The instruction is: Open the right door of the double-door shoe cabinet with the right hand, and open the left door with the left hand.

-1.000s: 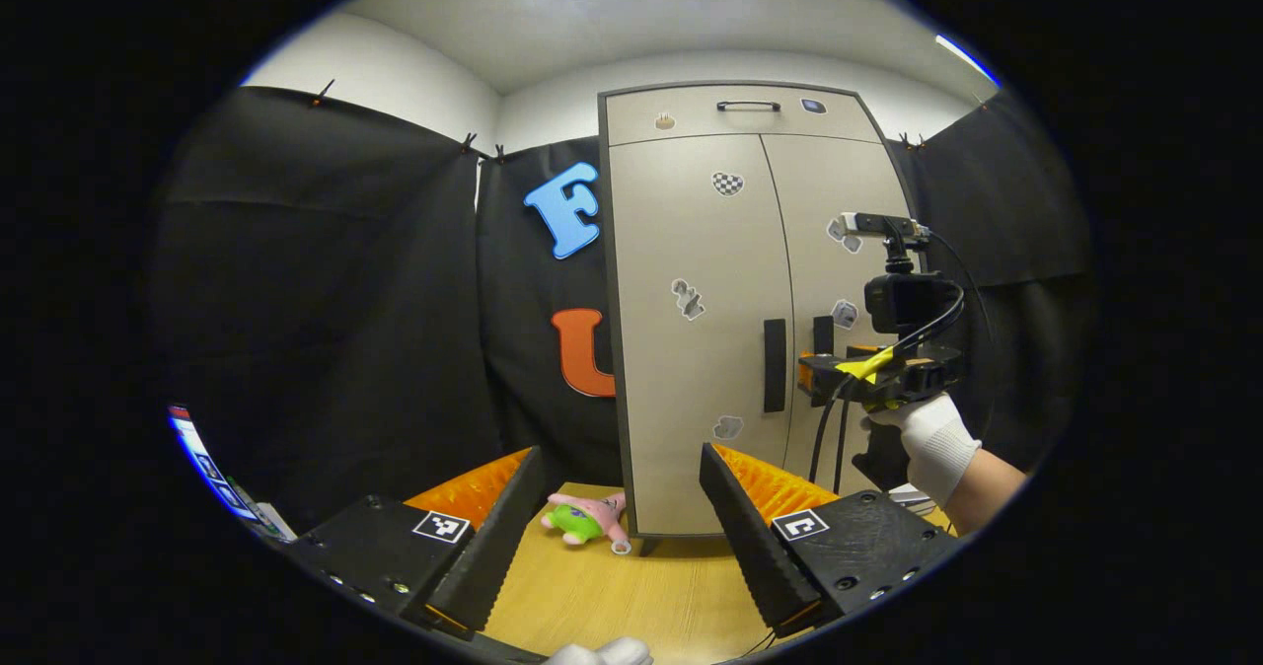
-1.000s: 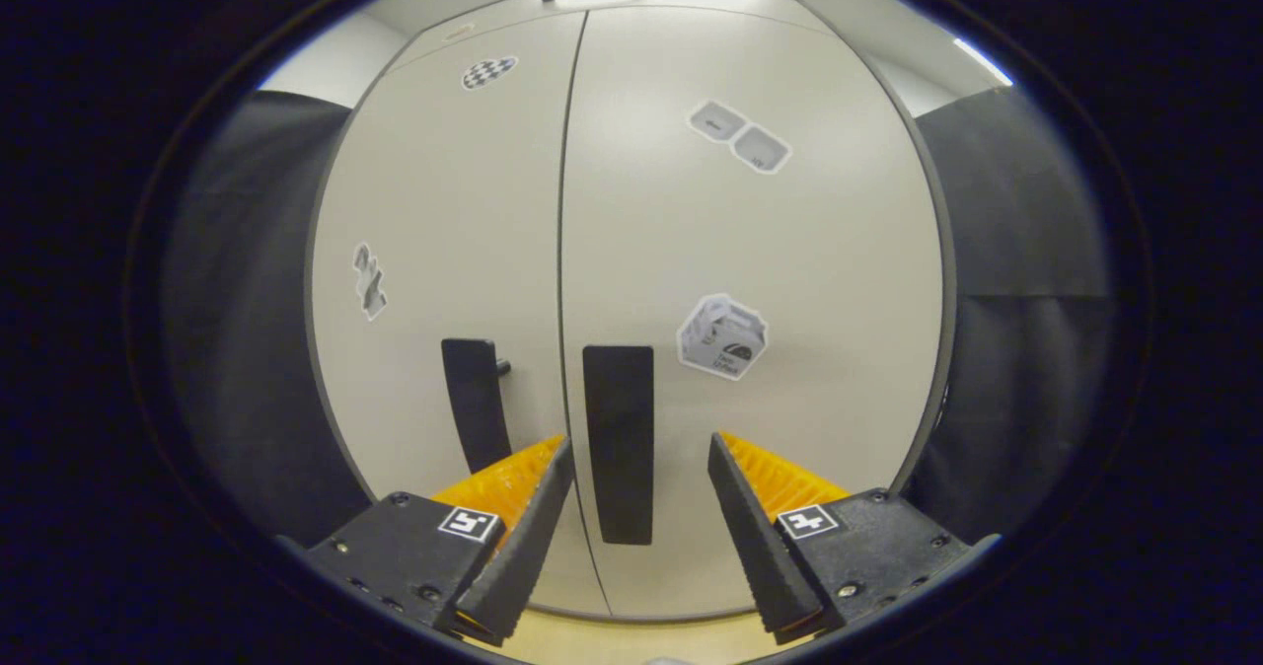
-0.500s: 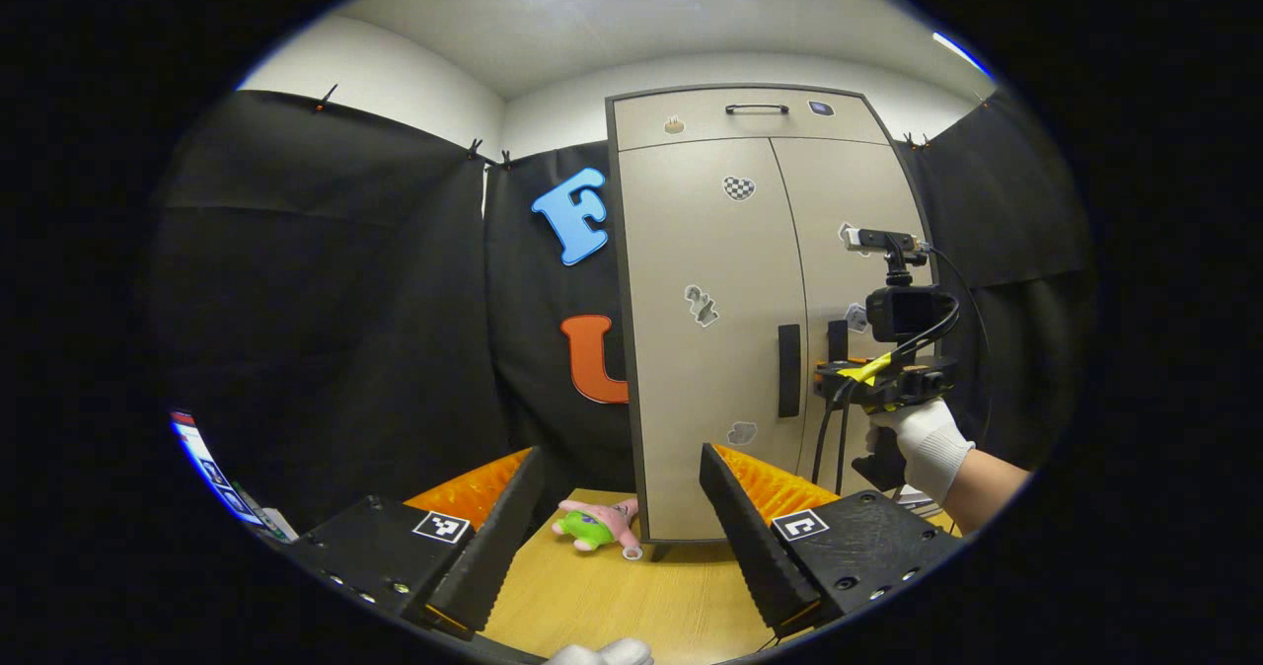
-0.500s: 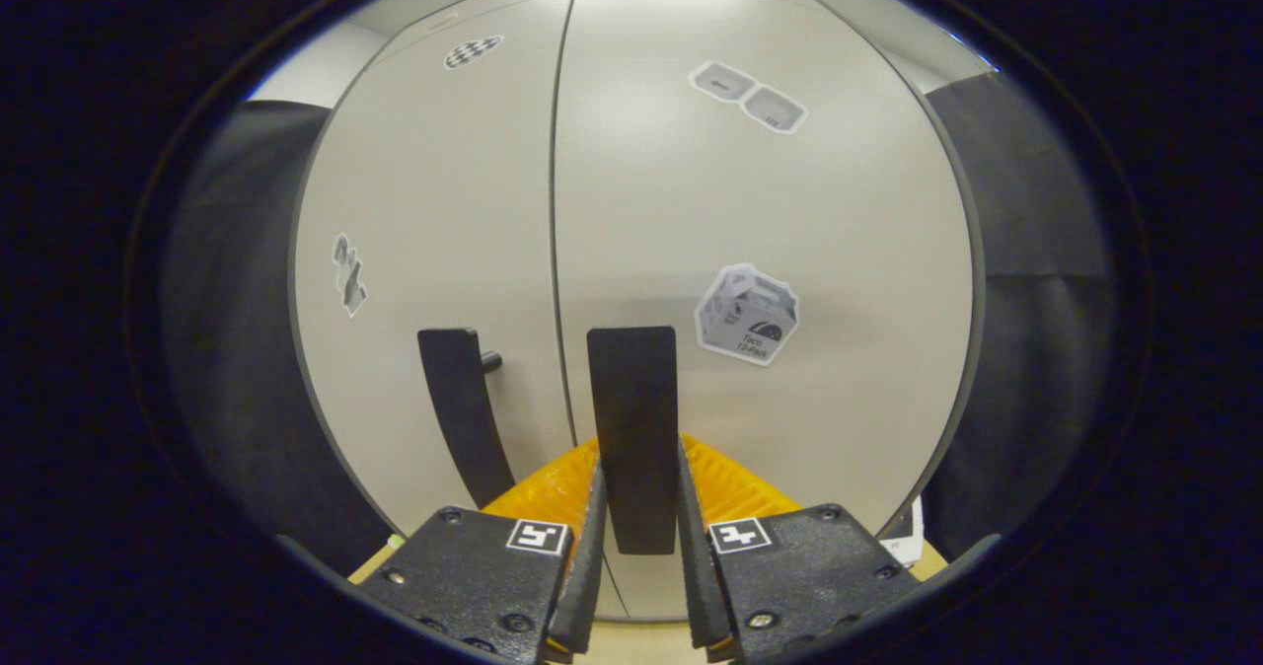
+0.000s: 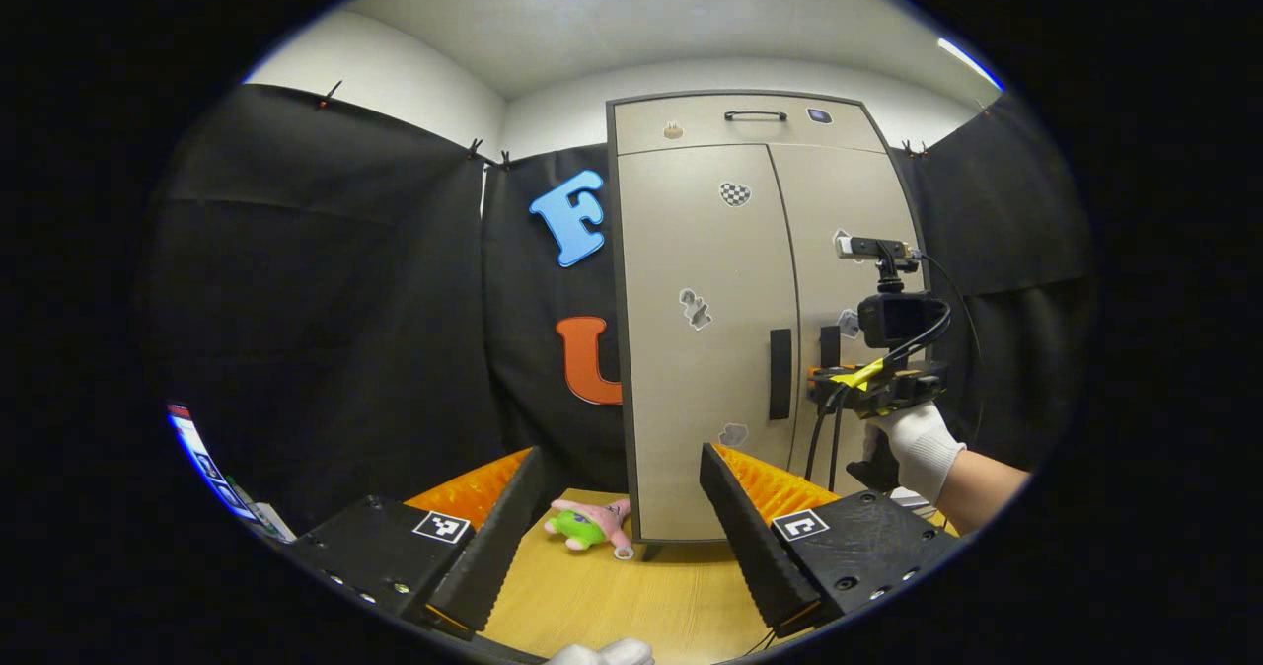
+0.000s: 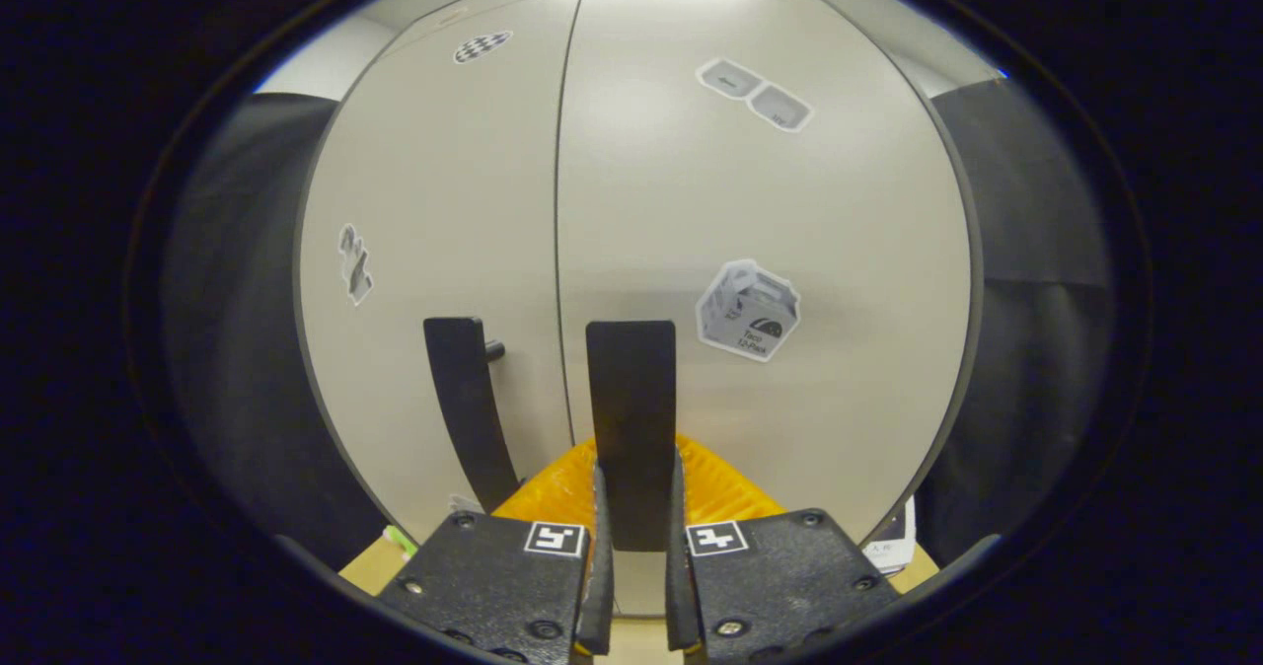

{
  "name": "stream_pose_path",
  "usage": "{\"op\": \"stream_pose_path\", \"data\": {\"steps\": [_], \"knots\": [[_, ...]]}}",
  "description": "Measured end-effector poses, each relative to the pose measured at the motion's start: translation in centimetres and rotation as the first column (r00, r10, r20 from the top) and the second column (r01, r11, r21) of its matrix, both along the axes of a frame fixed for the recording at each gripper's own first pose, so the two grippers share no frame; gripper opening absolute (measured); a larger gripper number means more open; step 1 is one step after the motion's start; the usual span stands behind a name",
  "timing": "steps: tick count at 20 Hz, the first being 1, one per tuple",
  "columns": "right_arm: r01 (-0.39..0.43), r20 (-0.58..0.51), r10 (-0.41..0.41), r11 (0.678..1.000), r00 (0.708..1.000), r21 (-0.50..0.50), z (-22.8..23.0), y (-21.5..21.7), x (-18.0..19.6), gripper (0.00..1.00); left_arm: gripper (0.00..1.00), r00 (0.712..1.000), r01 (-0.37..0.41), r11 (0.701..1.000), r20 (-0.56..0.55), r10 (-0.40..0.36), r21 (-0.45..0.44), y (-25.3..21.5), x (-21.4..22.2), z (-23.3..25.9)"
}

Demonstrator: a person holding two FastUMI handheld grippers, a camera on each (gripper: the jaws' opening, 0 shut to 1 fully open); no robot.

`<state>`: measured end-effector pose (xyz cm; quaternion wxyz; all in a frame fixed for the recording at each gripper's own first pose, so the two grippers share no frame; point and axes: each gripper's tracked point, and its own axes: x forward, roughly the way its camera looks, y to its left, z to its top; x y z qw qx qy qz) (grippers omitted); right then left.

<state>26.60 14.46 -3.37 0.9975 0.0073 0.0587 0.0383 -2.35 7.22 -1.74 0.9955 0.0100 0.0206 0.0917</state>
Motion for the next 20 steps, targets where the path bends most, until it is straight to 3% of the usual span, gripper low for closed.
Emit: {"op": "stream_pose_path", "data": {"steps": [20], "knots": [[-0.078, -0.003, 0.078, 0.997, 0.997, 0.017, -0.3, -5.3, -11.1, 0.22, 0.95, 1.0, 0.018, 1.0, 0.014, -0.018, 0.004, -0.4, -0.1, 0.3]]}}
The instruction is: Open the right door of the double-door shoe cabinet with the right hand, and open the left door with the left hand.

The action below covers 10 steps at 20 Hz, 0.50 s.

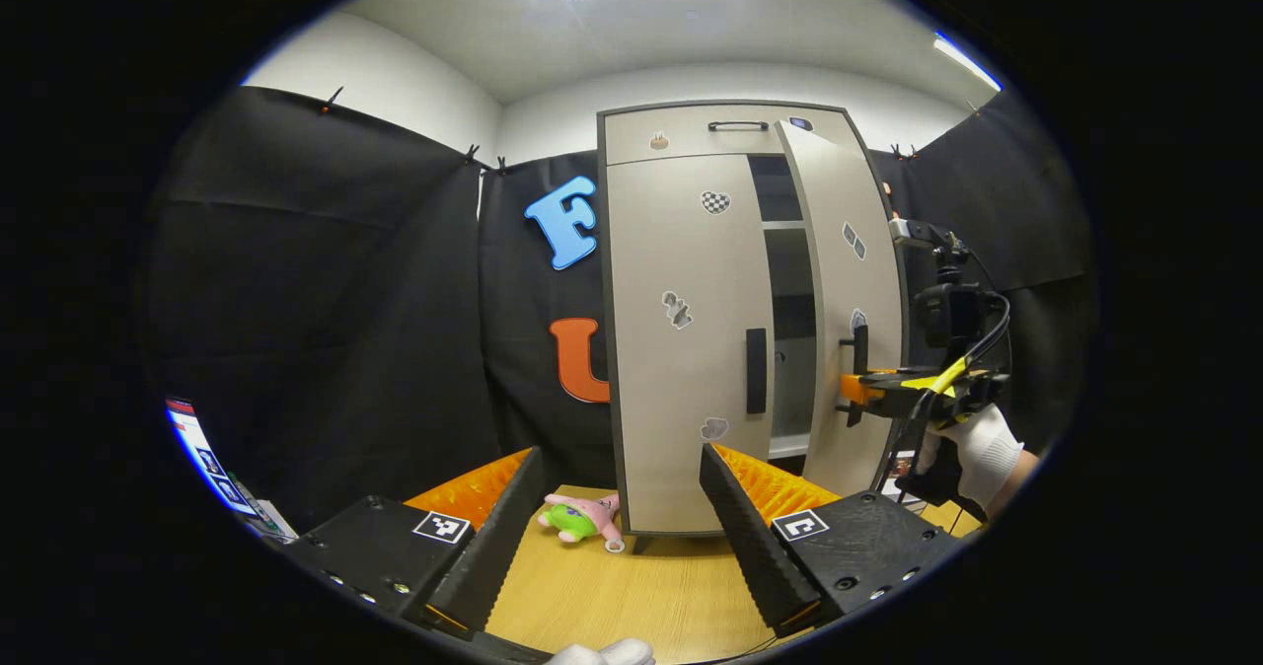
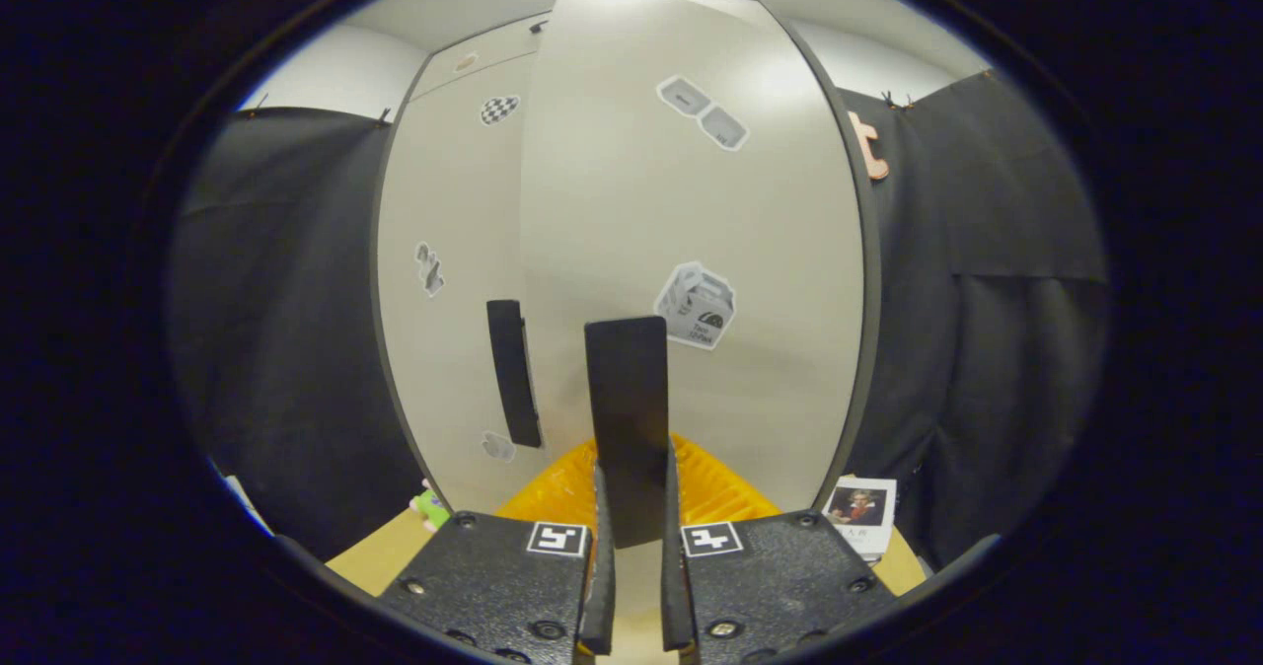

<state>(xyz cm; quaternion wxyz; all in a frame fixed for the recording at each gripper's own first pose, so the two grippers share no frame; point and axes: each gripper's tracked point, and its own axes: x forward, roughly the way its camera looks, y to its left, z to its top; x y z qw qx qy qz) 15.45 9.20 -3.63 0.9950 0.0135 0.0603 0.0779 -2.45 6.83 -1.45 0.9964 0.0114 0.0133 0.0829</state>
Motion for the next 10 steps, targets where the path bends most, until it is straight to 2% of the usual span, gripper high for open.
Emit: {"op": "stream_pose_path", "data": {"steps": [10], "knots": [[0.022, 0.002, -0.022, 1.0, 1.0, 0.005, -0.1, -5.0, -4.4, 0.2, 0.95, 0.998, 0.064, 0.998, -0.013, -0.064, -0.005, -1.1, 0.3, -0.2]]}}
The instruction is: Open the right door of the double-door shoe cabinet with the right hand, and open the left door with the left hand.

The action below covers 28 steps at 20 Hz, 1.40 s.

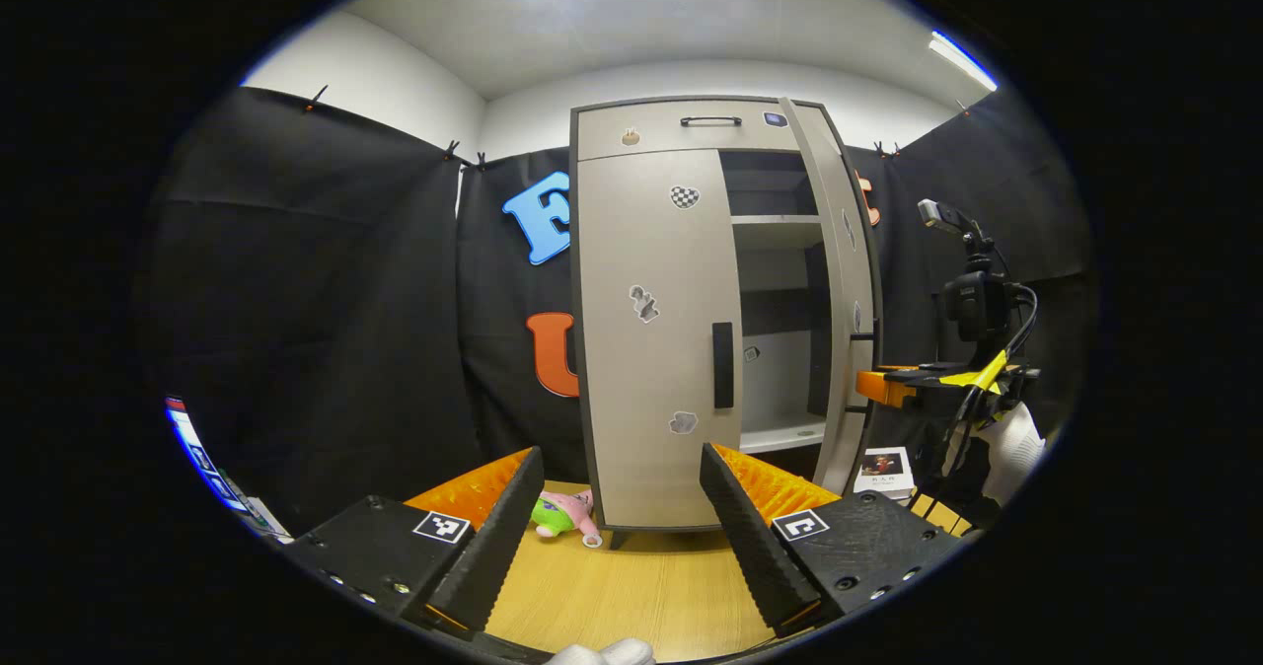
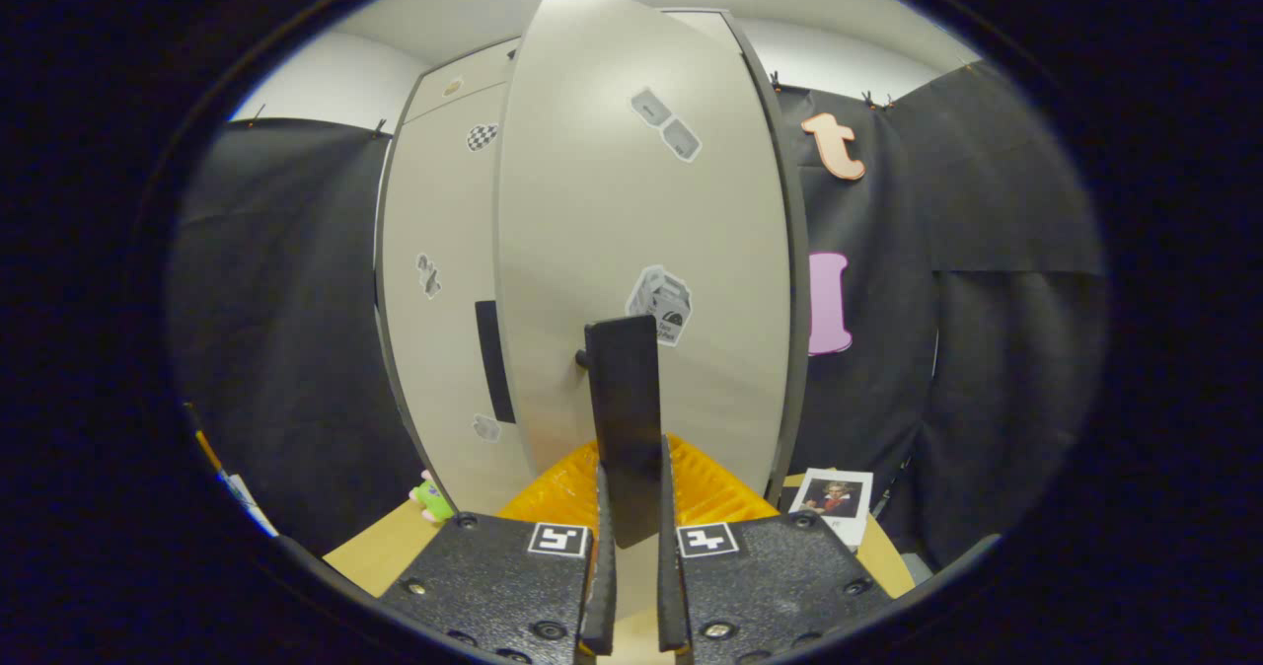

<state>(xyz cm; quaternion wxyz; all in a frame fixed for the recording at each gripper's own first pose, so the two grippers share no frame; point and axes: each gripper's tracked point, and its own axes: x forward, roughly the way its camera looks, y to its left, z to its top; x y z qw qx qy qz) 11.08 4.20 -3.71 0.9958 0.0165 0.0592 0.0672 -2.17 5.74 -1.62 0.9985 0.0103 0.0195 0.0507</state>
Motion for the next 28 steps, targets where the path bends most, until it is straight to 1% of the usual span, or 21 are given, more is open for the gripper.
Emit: {"op": "stream_pose_path", "data": {"steps": [4, 8, 11, 13, 15, 18, 20, 21, 23, 25, 28], "knots": [[0.02, 0.001, -0.02, 1.0, 1.0, -0.004, 0.0, -2.1, -1.2, 0.19, 0.95, 0.999, 0.044, 0.999, 0.001, -0.044, -0.006, -1.1, 0.5, -0.1], [0.039, 0.003, -0.039, 0.999, 0.999, -0.03, 0.0, -4.4, -2.0, 0.17, 0.95, 0.996, 0.088, 0.996, -0.002, -0.088, -0.015, -2.7, 1.3, 0.0], [0.065, -0.001, -0.065, 0.998, 0.998, -0.006, 0.1, -6.5, -2.5, 0.14, 0.95, 0.993, 0.118, 0.993, 0.0, -0.118, -0.022, -4.0, 1.8, 0.2], [0.075, 0.002, -0.075, 0.997, 0.997, 0.005, 0.2, -8.1, -2.9, 0.11, 0.95, 0.991, 0.137, 0.99, 0.003, -0.137, -0.016, -4.8, 2.2, 0.2], [0.092, 0.008, -0.092, 0.996, 0.996, -0.012, 0.2, -10.0, -3.0, 0.07, 0.95, 0.988, 0.154, 0.988, 0.002, -0.154, -0.014, -5.9, 2.6, 0.4], [0.128, 0.006, -0.128, 0.992, 0.992, -0.025, 0.2, -12.7, -2.7, 0.05, 0.95, 0.983, 0.184, 0.983, 0.002, -0.184, -0.017, -8.3, 2.7, 0.6], [0.153, 0.013, -0.152, 0.988, 0.988, -0.024, 0.4, -14.8, -2.4, 0.04, 0.95, 0.982, 0.187, 0.982, 0.006, -0.187, -0.003, -9.1, 2.8, 0.9], [0.14, 0.012, -0.14, 0.99, 0.99, -0.016, 0.6, -15.4, -2.4, 0.04, 0.95, 0.982, 0.191, 0.982, 0.005, -0.191, -0.001, -9.6, 2.8, 0.9], [0.098, 0.018, -0.098, 0.995, 0.995, 0.018, 1.1, -14.9, -2.3, 0.04, 0.95, 0.981, 0.194, 0.981, 0.003, -0.194, 0.006, -10.4, 2.8, 0.9], [0.093, 0.03, -0.093, 0.996, 0.995, 0.019, 1.7, -15.3, -2.1, 0.04, 0.95, 0.983, 0.186, 0.982, -0.003, -0.186, 0.009, -10.9, 2.7, 0.9], [0.077, 0.014, -0.078, 0.996, 0.997, 0.038, 1.2, -15.1, -1.9, 0.04, 0.95, 0.985, 0.173, 0.985, -0.003, -0.173, 0.001, -11.4, 2.4, 0.9]]}}
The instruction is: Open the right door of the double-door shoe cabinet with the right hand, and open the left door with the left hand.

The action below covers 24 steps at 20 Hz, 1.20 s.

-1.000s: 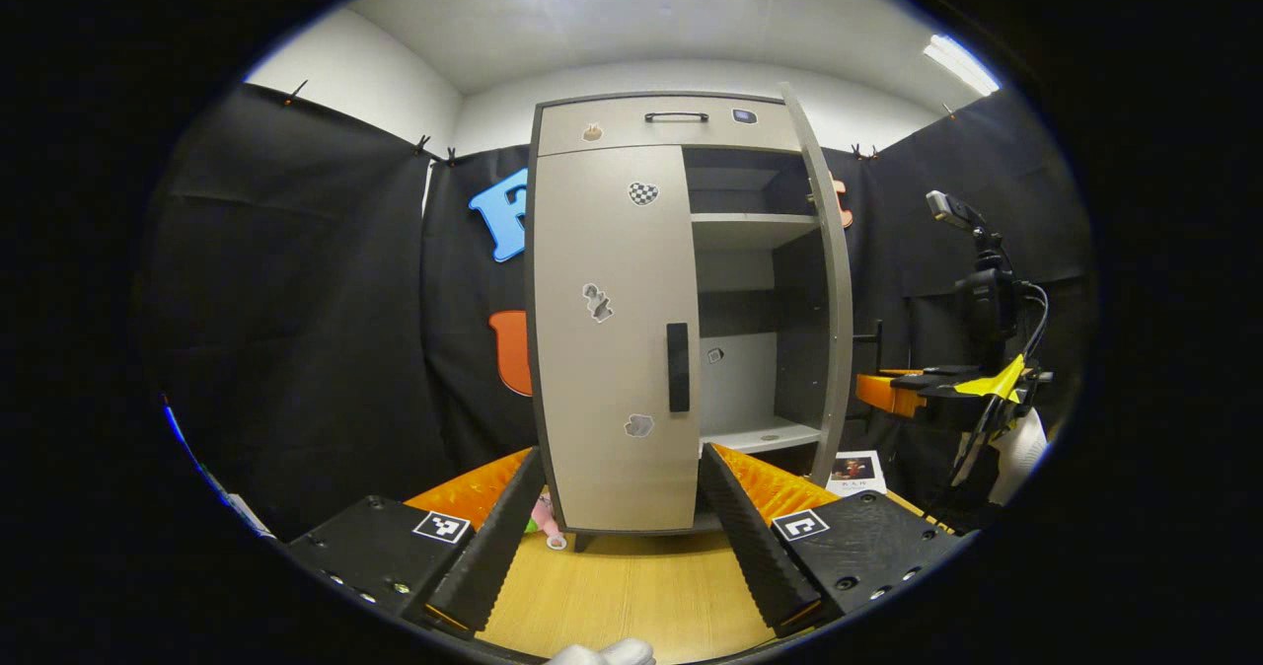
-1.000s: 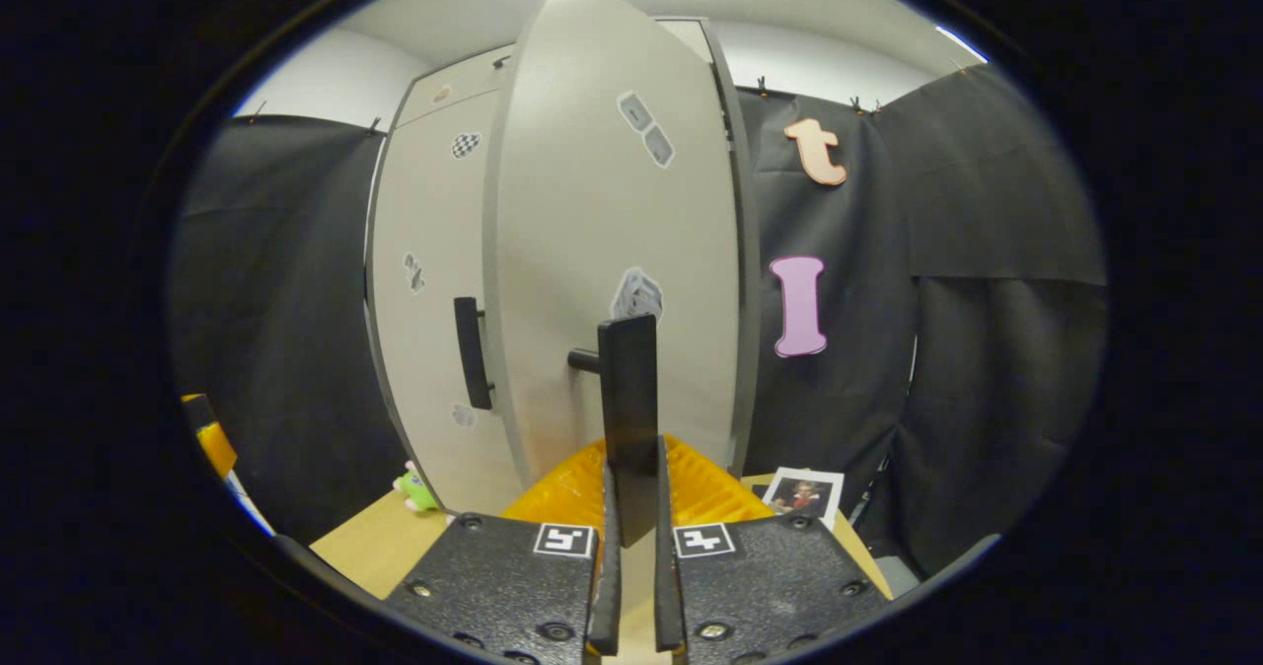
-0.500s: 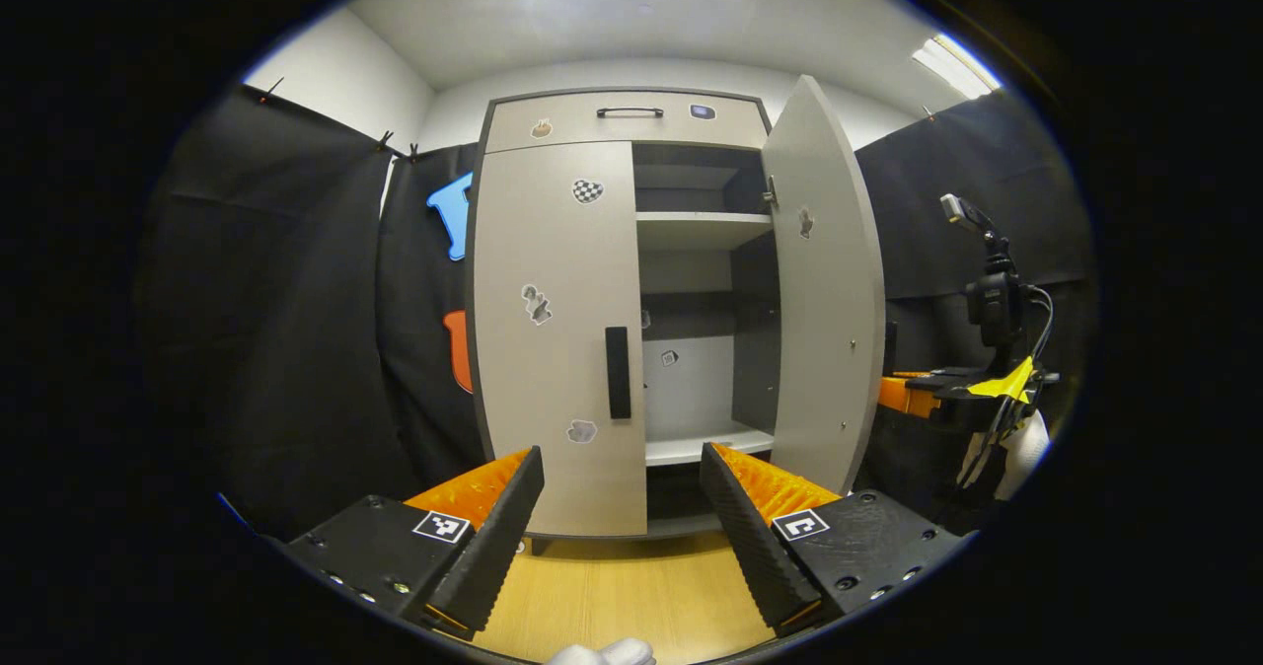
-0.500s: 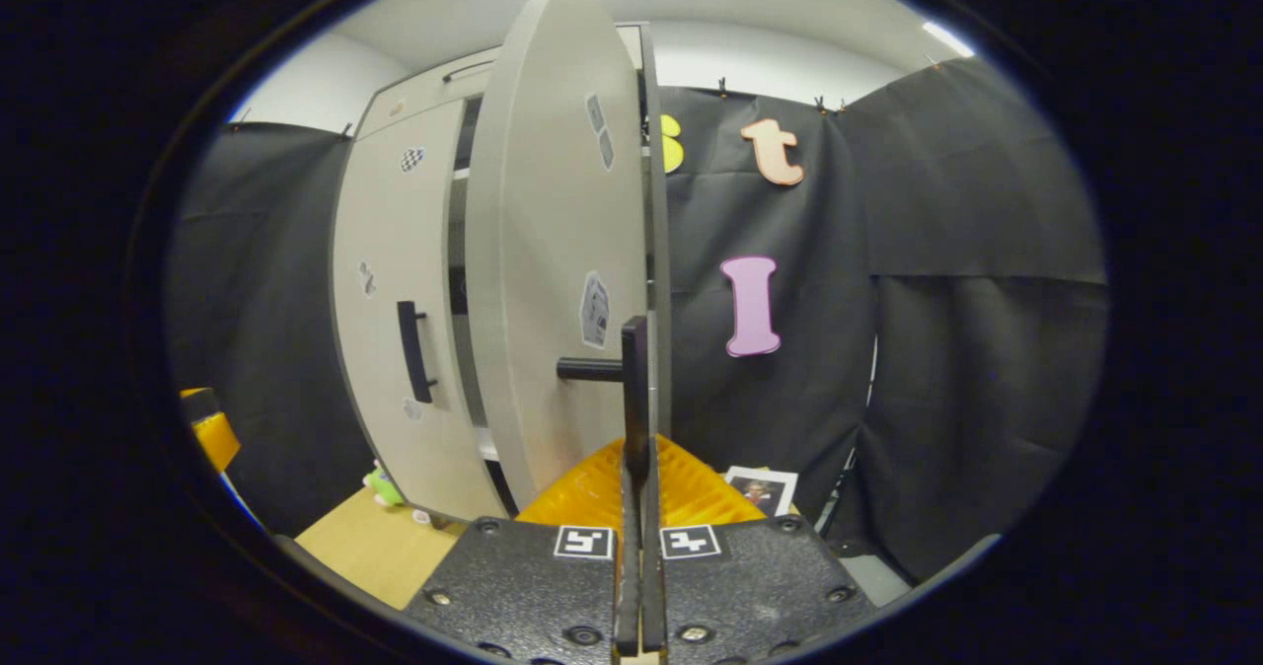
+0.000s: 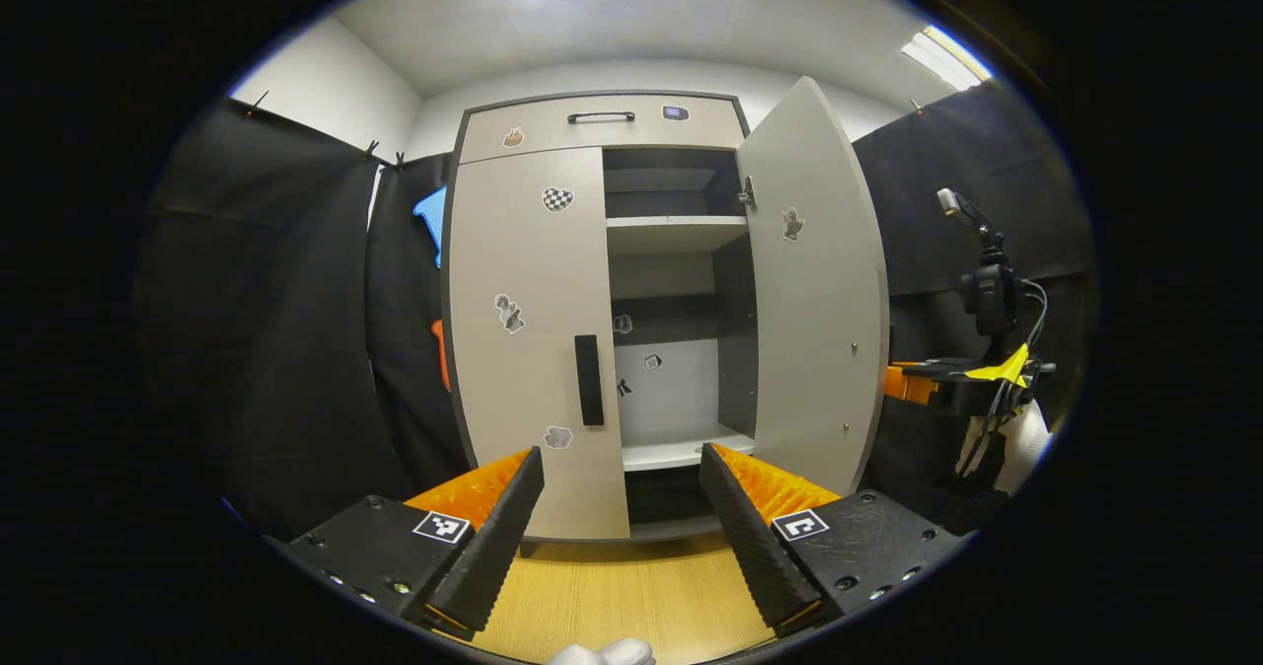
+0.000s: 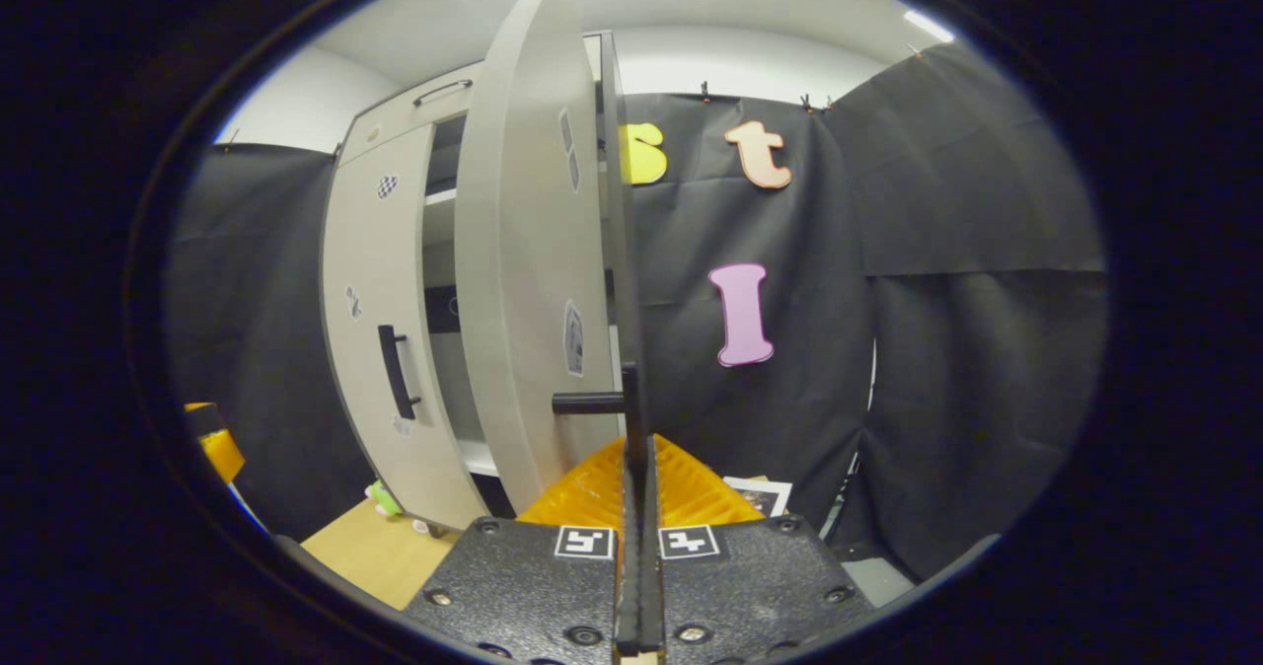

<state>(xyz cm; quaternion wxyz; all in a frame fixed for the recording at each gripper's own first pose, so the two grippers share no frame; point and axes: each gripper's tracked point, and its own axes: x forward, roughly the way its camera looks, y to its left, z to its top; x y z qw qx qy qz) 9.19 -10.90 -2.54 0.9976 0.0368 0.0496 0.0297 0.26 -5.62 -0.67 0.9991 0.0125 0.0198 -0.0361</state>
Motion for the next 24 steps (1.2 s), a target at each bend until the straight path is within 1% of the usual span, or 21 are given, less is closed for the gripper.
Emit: {"op": "stream_pose_path", "data": {"steps": [5, 8, 10, 11, 12, 13, 14, 15, 17, 18, 19, 20, 21, 23, 24], "knots": [[-0.013, -0.009, 0.013, 1.0, 1.0, 0.014, -0.2, -0.1, -0.1, 0.04, 0.95, 1.0, -0.018, 1.0, -0.014, 0.018, -0.017, 0.1, 0.2, -0.2], [-0.012, -0.016, 0.012, 1.0, 1.0, 0.006, -0.3, -0.3, -0.4, 0.04, 0.95, 1.0, -0.029, 0.999, -0.011, 0.028, -0.021, 0.3, 0.1, -0.2], [-0.01, -0.02, 0.01, 1.0, 1.0, 0.003, -0.4, -0.6, -1.0, 0.06, 0.95, 0.999, -0.034, 0.999, -0.01, 0.034, -0.023, 0.8, 0.2, 0.0], [-0.006, -0.023, 0.006, 1.0, 1.0, 0.01, -0.3, -0.7, -1.3, 0.08, 0.95, 0.999, -0.04, 0.999, -0.009, 0.04, -0.022, 1.1, 0.3, 0.0], [0.001, -0.025, 0.0, 1.0, 1.0, 0.015, -0.3, -0.8, -1.8, 0.08, 0.95, 0.999, -0.045, 0.999, -0.007, 0.045, -0.021, 1.5, 0.4, 0.0], [0.011, -0.022, -0.011, 1.0, 1.0, 0.009, -0.3, -1.1, -2.2, 0.13, 0.95, 0.999, -0.048, 0.999, -0.003, 0.048, -0.022, 1.8, 0.5, 0.1], [0.024, -0.018, -0.023, 1.0, 1.0, 0.003, 0.0, -1.4, -2.8, 0.21, 0.95, 0.999, -0.051, 0.998, -0.003, 0.051, -0.021, 2.0, 0.6, 0.1], [0.048, -0.015, -0.048, 0.999, 0.999, -0.004, 0.1, -1.9, -3.4, 0.31, 0.95, 0.999, -0.054, 0.998, 0.0, 0.054, -0.02, 2.4, 0.6, 0.1], [0.079, -0.003, -0.079, 0.997, 0.997, -0.018, 0.5, -2.2, -5.0, 0.56, 0.95, 0.998, -0.058, 0.998, -0.001, 0.058, -0.024, 3.2, 0.9, -0.1], [0.089, 0.007, -0.089, 0.996, 0.996, -0.018, 0.8, -2.0, -5.8, 0.63, 0.95, 0.998, -0.062, 0.998, -0.003, 0.062, -0.023, 3.5, 1.0, -0.2], [0.094, 0.014, -0.093, 0.995, 0.996, -0.019, 0.8, -1.6, -6.5, 0.75, 0.95, 0.998, -0.066, 0.998, -0.003, 0.066, -0.018, 4.0, 1.3, -0.3], [0.102, 0.021, -0.102, 0.995, 0.995, -0.023, 0.7, -1.1, -7.3, 0.8, 0.95, 0.998, -0.07, 0.998, -0.006, 0.07, -0.009, 4.4, 1.5, -0.4], [0.104, 0.028, -0.104, 0.994, 0.994, -0.031, 0.7, -0.5, -8.2, 0.88, 0.95, 0.997, -0.072, 0.997, -0.008, 0.072, -0.001, 4.9, 1.6, -0.6], [0.105, 0.038, -0.103, 0.994, 0.994, -0.036, 0.4, 1.2, -10.0, 0.99, 0.95, 0.997, -0.076, 0.997, -0.015, 0.076, 0.005, 5.9, 2.0, -1.0], [0.094, 0.041, -0.093, 0.995, 0.995, -0.034, 0.1, 2.5, -10.7, 0.98, 0.95, 0.997, -0.075, 0.997, -0.018, 0.075, 0.005, 6.2, 2.3, -1.1]]}}
